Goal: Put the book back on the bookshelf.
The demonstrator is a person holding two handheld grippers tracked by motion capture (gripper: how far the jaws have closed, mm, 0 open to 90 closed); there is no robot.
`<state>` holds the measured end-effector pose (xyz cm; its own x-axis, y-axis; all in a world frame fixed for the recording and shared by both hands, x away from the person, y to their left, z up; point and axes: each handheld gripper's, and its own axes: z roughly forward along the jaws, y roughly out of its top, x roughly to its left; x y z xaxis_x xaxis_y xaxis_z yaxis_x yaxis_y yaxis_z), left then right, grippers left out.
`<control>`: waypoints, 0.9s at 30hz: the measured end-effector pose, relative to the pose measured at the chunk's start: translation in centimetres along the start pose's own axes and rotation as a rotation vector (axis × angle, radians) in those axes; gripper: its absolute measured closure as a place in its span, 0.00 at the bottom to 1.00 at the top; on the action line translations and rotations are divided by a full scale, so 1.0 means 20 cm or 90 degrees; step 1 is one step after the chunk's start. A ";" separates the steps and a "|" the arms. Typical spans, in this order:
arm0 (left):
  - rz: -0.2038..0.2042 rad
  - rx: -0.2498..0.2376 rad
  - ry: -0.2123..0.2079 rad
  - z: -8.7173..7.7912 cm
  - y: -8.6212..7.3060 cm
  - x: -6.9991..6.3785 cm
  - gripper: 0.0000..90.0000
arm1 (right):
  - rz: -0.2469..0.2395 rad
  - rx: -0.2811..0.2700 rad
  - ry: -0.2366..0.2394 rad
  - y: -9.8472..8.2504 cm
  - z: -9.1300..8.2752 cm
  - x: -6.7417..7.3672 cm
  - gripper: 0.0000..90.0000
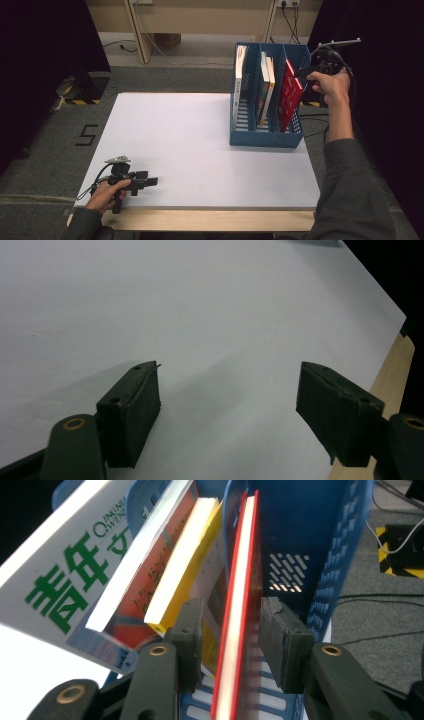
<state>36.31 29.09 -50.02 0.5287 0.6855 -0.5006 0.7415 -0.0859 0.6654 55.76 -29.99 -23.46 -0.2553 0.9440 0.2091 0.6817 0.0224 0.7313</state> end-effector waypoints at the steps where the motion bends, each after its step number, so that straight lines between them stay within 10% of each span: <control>1: -0.001 -0.001 -0.001 0.00 0.00 0.00 0.28 | -0.003 -0.004 0.006 -0.01 -0.02 0.00 0.68; 15: 0.000 -0.001 0.003 0.00 0.00 0.00 0.28 | -0.056 0.004 0.056 -0.24 -0.19 0.00 0.66; 27: 0.000 -0.001 0.003 0.00 0.00 0.00 0.28 | -0.051 0.041 0.065 -0.42 -0.12 -0.07 0.66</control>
<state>36.29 29.02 -50.01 0.5261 0.6891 -0.4984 0.7413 -0.0844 0.6658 48.82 -32.32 -28.33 -0.3766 0.9002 0.2186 0.6977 0.1204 0.7062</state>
